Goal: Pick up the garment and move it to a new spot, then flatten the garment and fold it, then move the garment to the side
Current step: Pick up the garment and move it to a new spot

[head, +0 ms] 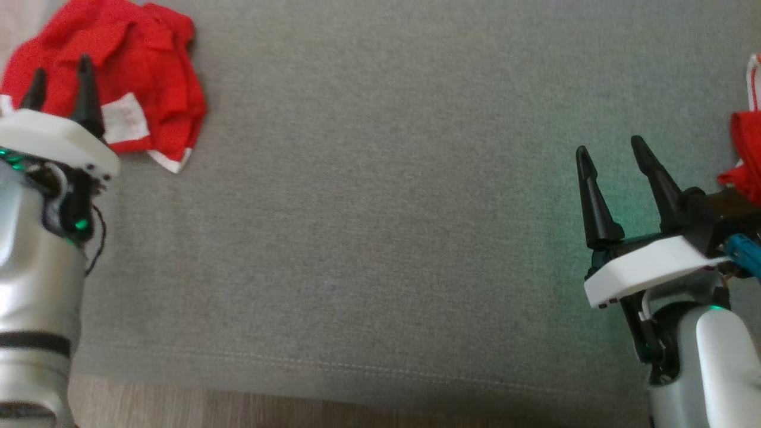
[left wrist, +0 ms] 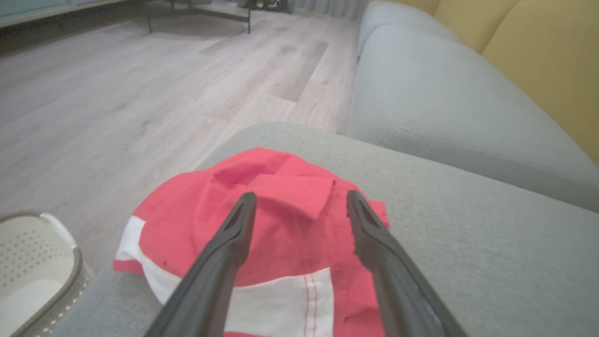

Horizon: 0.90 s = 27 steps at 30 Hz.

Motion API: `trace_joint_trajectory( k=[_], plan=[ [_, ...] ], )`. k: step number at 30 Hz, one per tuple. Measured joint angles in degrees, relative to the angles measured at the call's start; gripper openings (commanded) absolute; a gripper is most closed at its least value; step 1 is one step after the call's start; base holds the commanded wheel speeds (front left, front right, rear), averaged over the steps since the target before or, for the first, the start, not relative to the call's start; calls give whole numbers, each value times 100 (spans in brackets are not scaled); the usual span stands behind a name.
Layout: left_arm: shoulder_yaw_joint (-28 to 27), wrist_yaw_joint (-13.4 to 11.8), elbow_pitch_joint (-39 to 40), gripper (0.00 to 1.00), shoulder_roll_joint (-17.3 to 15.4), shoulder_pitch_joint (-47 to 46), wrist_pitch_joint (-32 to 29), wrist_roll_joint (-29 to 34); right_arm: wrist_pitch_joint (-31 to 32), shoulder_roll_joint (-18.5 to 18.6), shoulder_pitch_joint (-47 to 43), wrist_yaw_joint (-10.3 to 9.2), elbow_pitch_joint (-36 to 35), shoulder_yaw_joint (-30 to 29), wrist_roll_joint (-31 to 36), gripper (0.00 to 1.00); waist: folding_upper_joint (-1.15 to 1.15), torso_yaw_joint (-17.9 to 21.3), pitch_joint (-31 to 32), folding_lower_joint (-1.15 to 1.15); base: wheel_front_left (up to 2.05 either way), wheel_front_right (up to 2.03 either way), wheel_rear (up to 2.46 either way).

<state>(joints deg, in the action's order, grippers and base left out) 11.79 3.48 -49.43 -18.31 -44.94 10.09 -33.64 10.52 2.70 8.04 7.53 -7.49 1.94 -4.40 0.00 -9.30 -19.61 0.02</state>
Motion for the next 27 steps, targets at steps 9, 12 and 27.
trace_joint_trajectory(
  k=[9, 12, 27],
  plan=[
    [-66, 216, -1423, 100, -30, -783, -218, -136, 3, 4, 198, 0, -45, 51, 41, 100, 0, 256, -377, -1, 0, 0, 0],
    [-46, 266, -1689, 100, -35, -983, -185, -143, 5, 4, 198, 0, -63, 51, 45, 100, 0, 316, -479, -1, 0, 0, 0],
    [152, 365, -2291, 0, -70, -1333, -105, -272, 7, 5, 236, 0, -111, 13, 45, 100, 0, 366, -552, -1, 0, 0, 0]
  ],
)
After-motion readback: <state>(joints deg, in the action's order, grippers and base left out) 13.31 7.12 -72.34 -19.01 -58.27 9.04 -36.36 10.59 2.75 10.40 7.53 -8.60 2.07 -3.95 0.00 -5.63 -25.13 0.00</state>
